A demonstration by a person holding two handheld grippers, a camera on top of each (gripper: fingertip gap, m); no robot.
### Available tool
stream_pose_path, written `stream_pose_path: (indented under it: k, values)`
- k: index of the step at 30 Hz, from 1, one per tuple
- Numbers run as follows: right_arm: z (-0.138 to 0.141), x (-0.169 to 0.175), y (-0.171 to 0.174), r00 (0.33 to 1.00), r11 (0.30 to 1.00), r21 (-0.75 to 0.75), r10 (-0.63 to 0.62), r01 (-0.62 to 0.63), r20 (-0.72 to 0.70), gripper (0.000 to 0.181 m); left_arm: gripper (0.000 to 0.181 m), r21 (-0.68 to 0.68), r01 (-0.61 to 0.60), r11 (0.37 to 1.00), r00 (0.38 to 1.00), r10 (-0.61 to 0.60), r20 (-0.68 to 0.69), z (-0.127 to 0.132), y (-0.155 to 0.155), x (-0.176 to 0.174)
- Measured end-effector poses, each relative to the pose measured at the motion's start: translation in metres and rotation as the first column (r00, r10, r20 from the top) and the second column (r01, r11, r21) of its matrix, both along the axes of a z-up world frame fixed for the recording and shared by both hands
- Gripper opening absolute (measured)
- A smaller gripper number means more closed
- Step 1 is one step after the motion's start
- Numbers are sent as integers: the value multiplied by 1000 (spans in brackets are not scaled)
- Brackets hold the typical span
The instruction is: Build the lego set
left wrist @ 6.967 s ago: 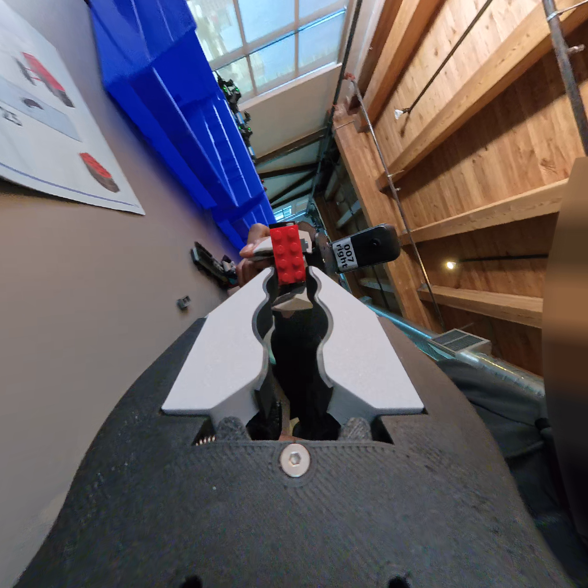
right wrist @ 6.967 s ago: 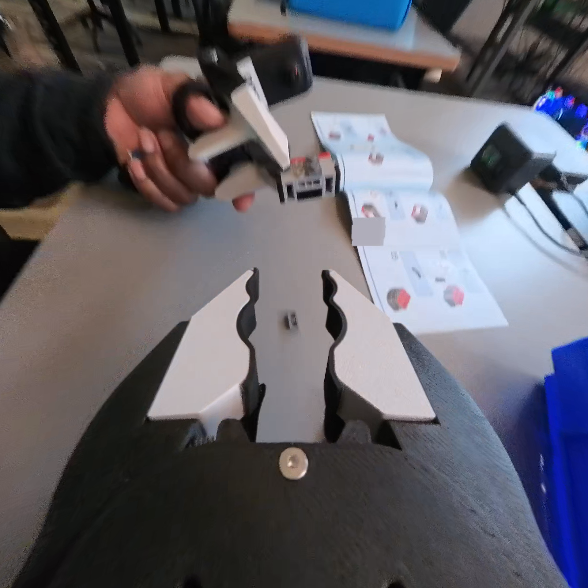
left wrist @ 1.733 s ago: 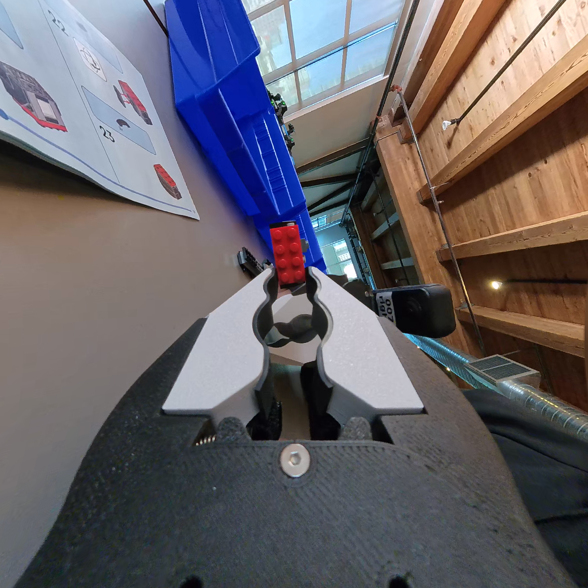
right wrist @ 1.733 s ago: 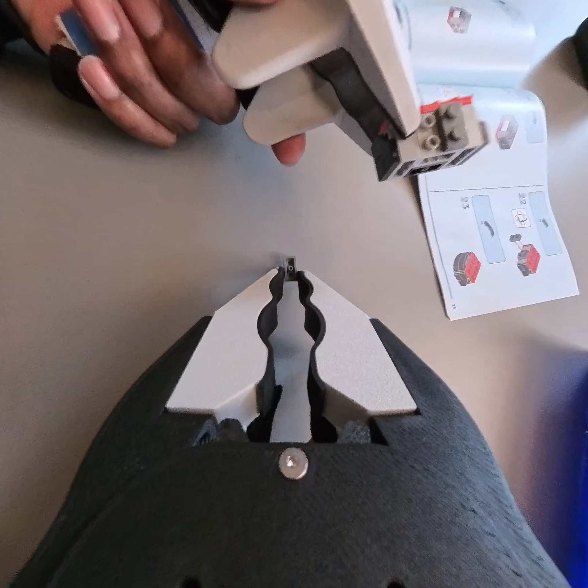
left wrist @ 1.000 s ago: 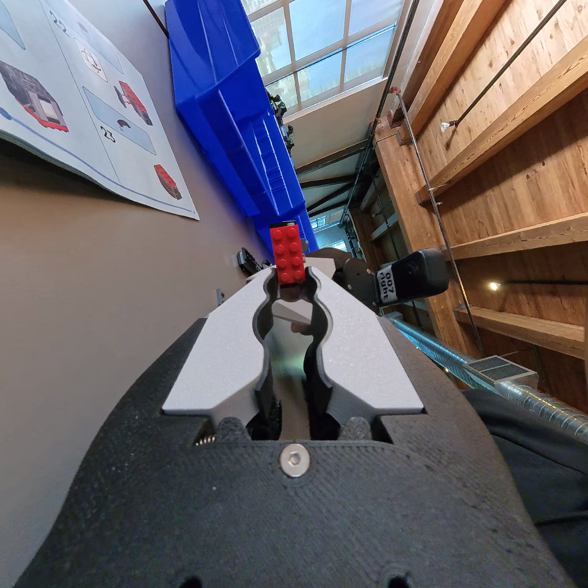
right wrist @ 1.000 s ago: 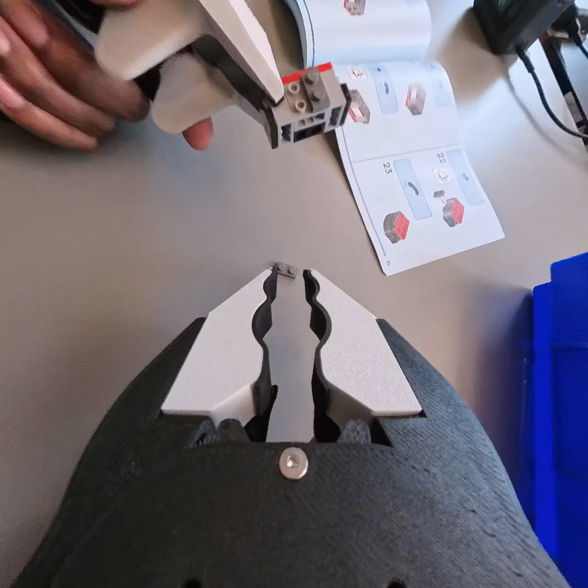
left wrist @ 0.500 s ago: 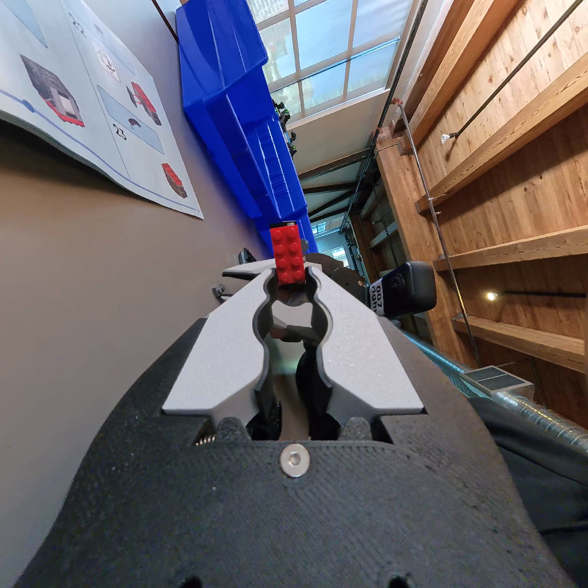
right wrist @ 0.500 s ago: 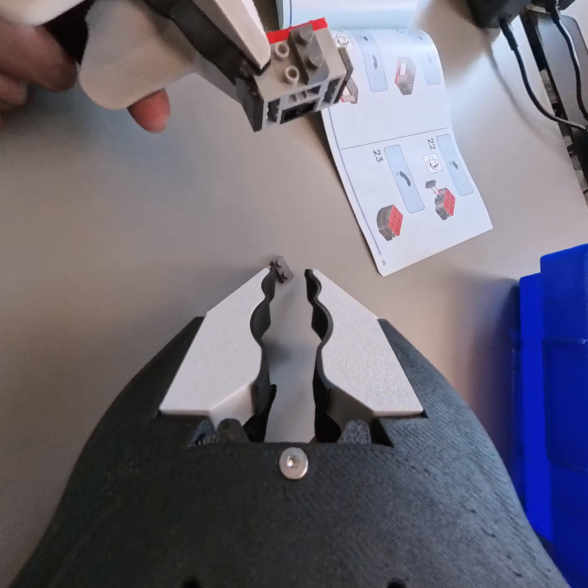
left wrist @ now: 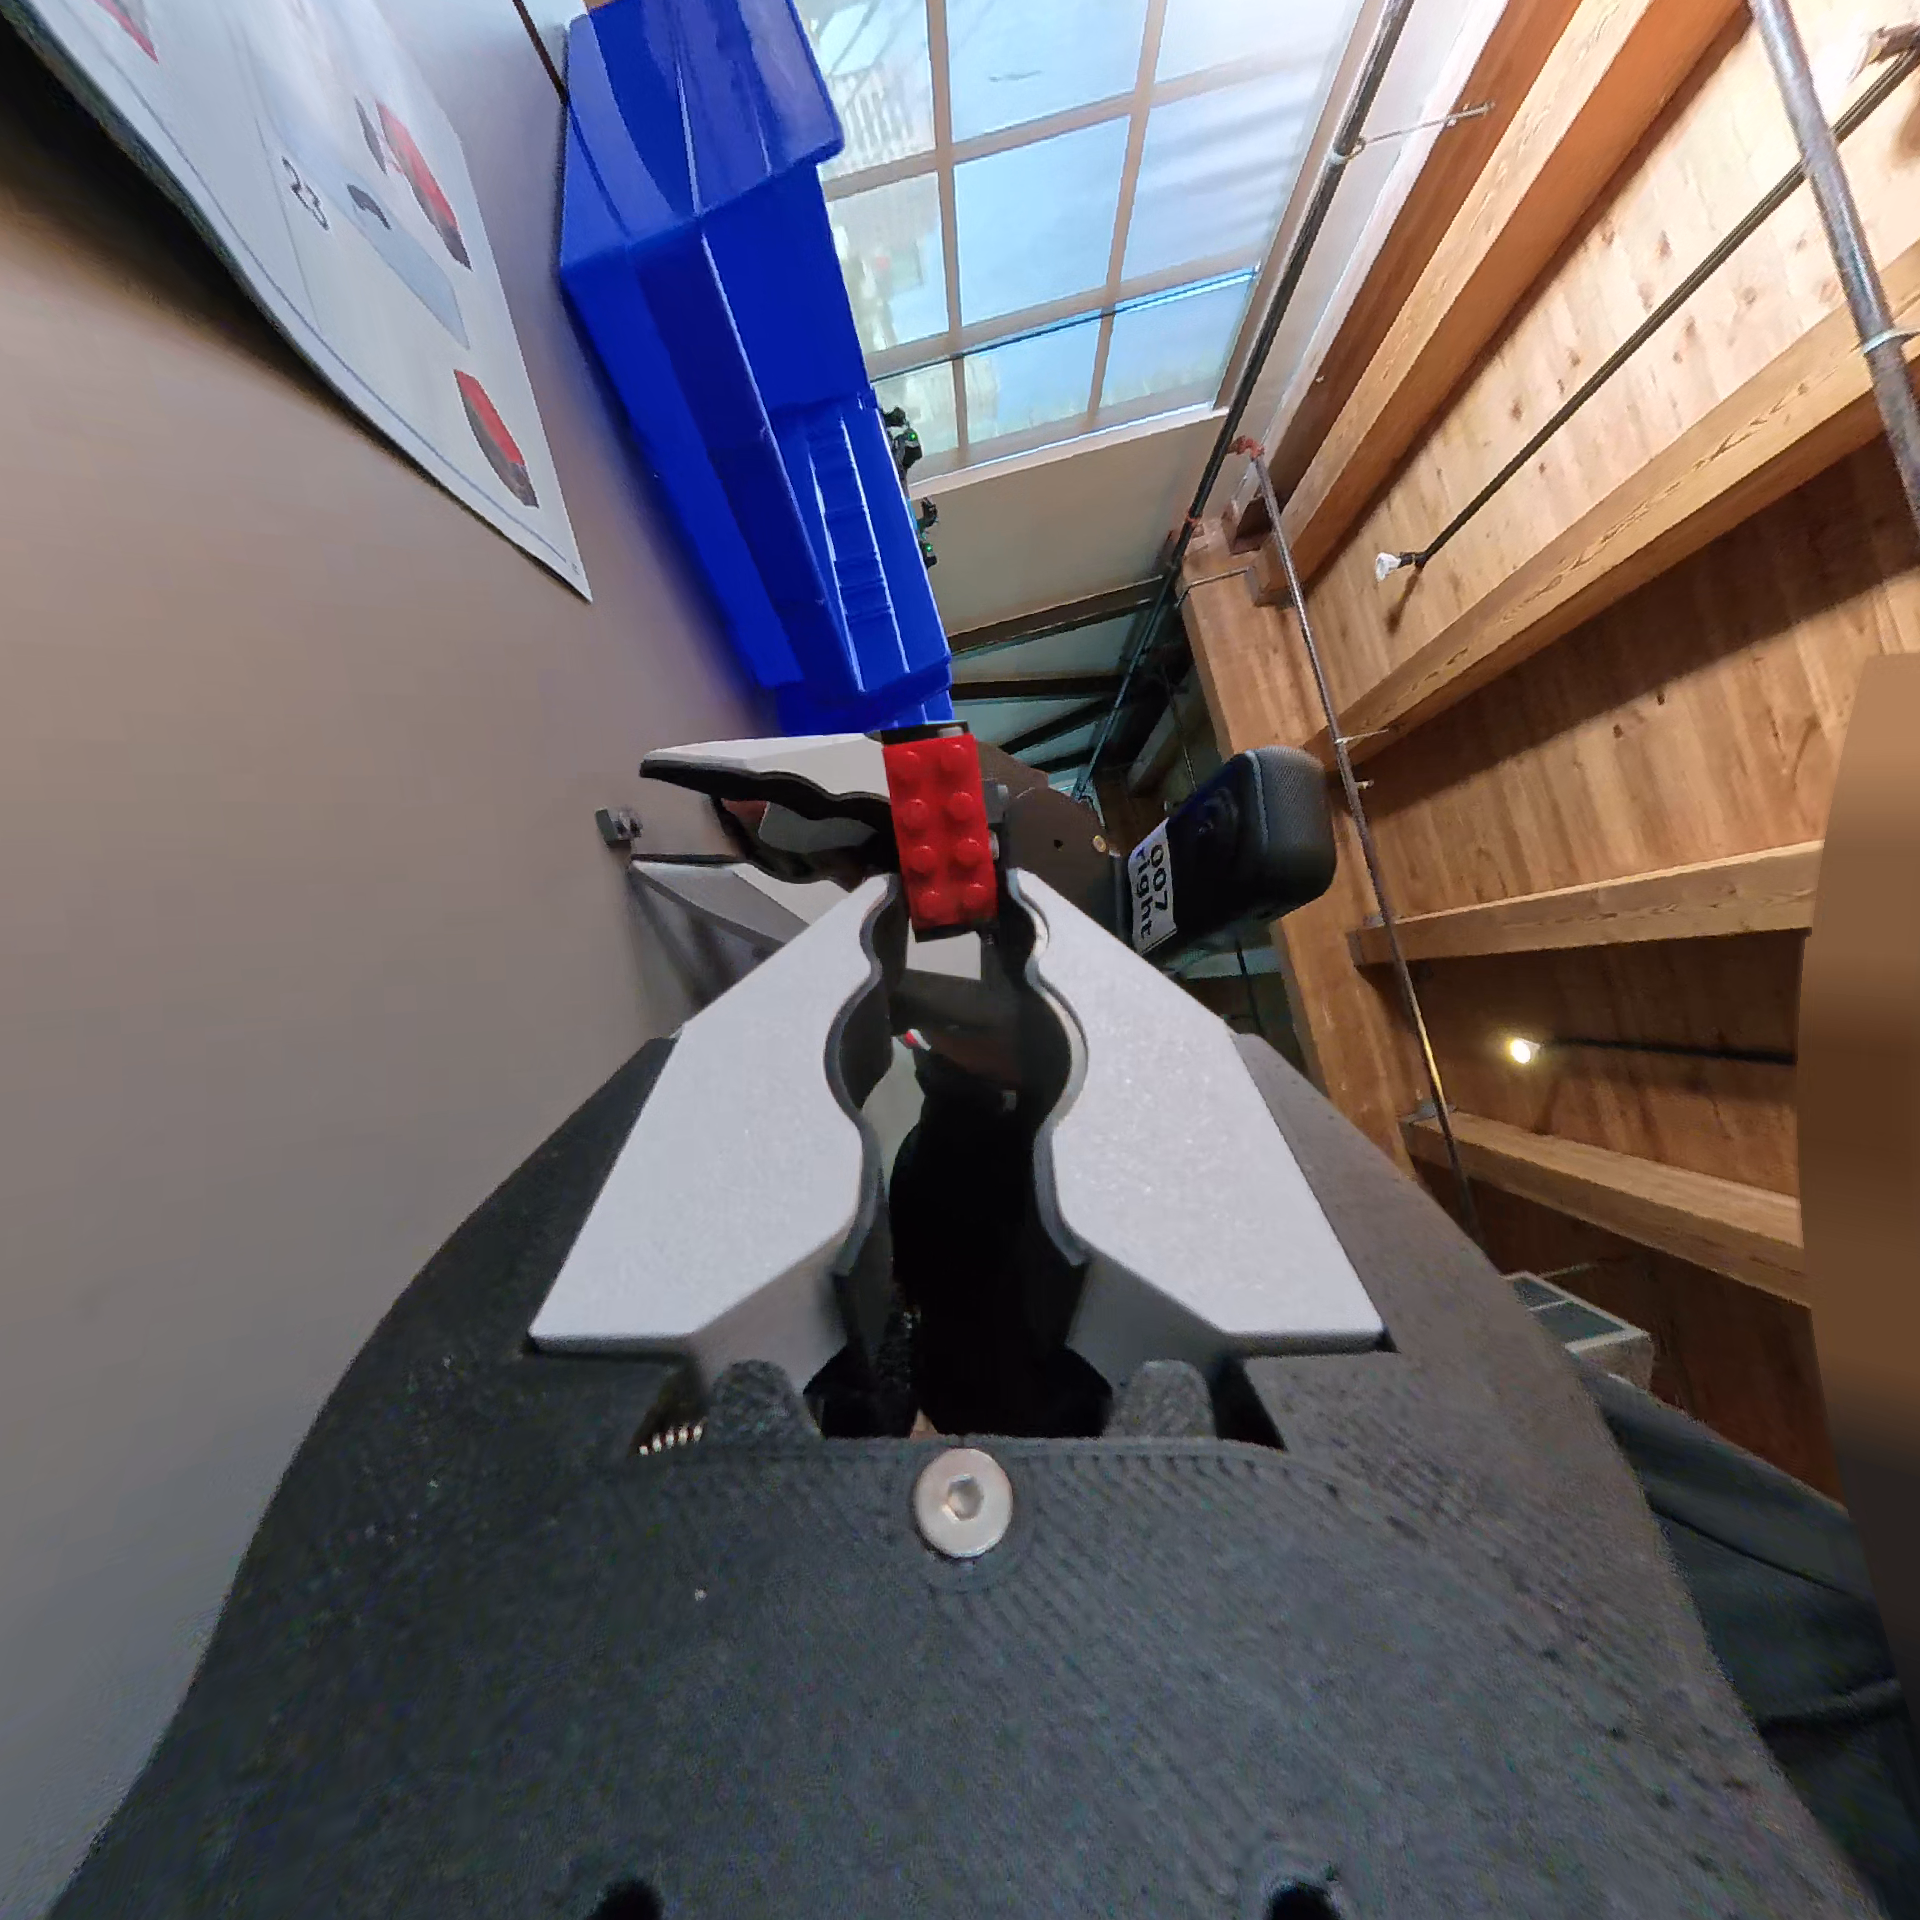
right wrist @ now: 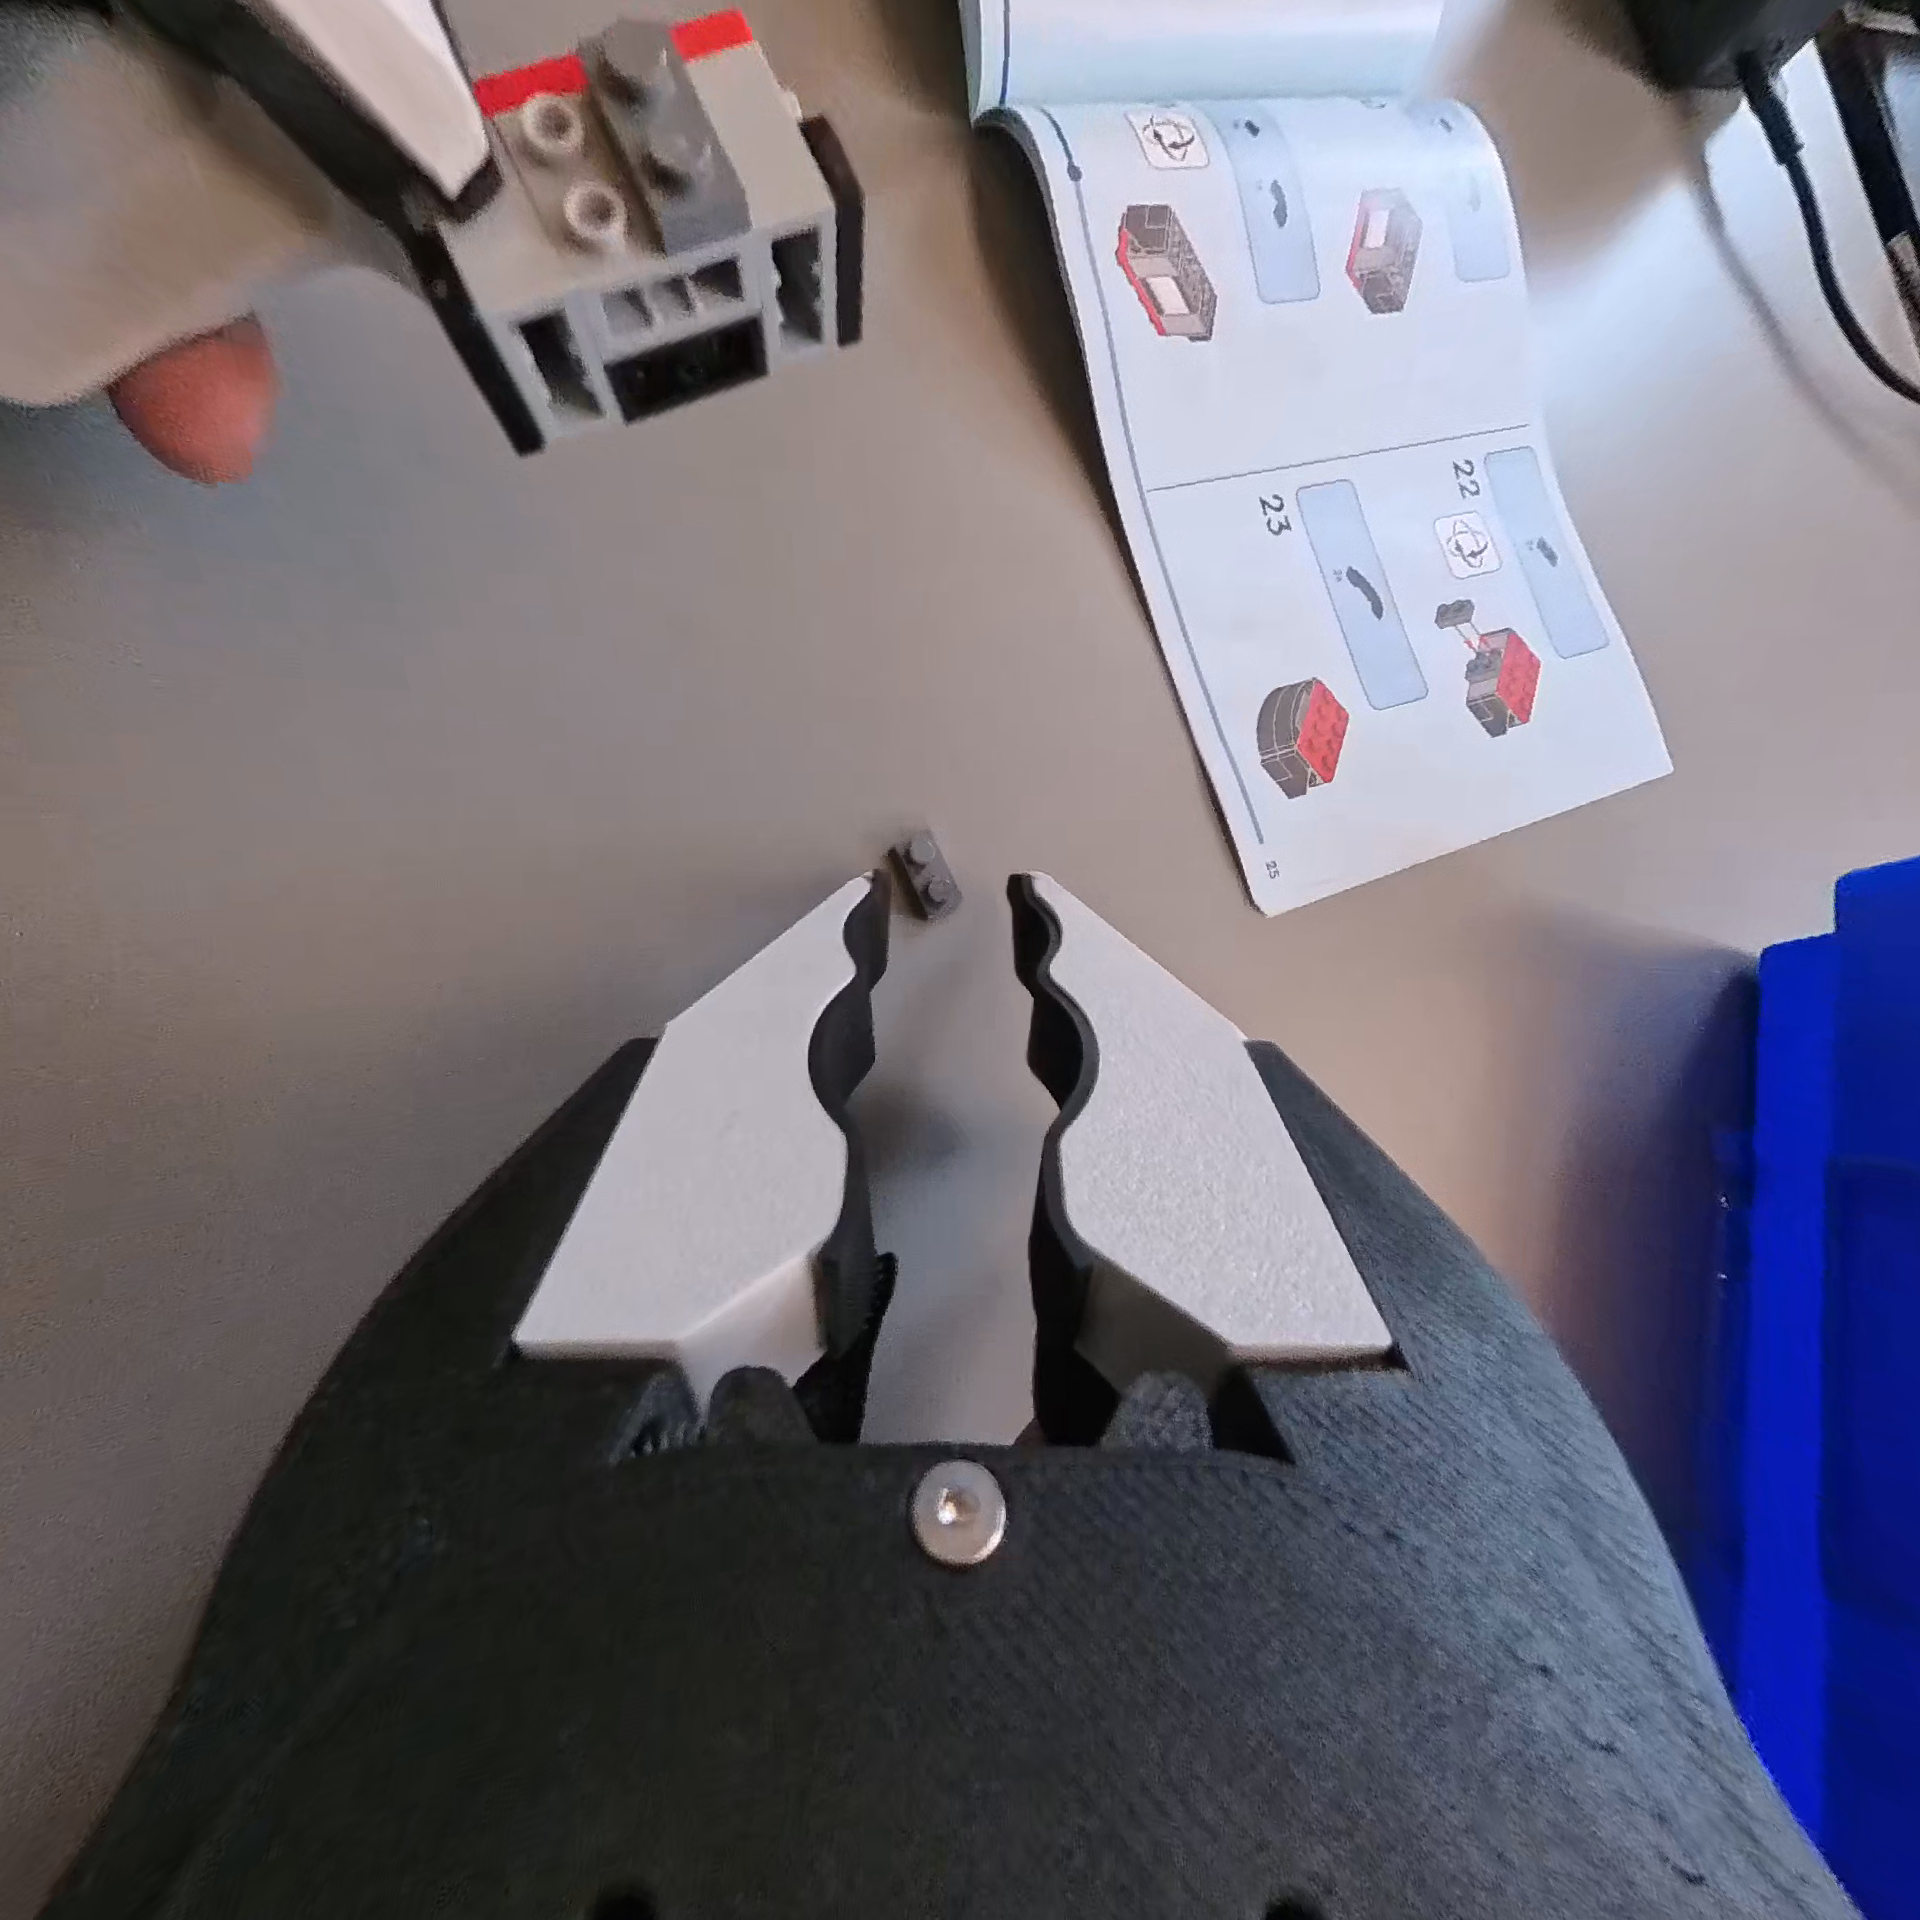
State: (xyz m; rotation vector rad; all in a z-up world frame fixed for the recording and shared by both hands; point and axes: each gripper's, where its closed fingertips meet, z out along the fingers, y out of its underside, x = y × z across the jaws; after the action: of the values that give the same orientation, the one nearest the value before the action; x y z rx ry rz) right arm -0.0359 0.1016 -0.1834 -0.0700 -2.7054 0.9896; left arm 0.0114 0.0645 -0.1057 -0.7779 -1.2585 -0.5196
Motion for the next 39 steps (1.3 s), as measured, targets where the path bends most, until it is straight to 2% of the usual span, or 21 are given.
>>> stream_pose_path:
  k: [13, 25, 30, 39]
  values:
    - [-4, 8, -4, 995, 1000, -17, 15, -13, 101, 10, 16, 22, 0, 1000, 1000, 0, 17, -6, -6, -2]
    - [1, 7, -1, 997, 999, -30, 21, -19, 70, 8, 16, 25, 10, 1000, 1000, -10, 13, -6, -4, -3]
    - [22, 9, -6, 998, 993, -113, 31, -23, 62, 8, 16, 26, 11, 1000, 1000, -11, 15, -7, -4, -4]
    - [89, 40, -30, 988, 917, -370, 152, -147, -15, 8, 16, 8, 20, 1000, 1000, -20, 24, -9, -2, -3]
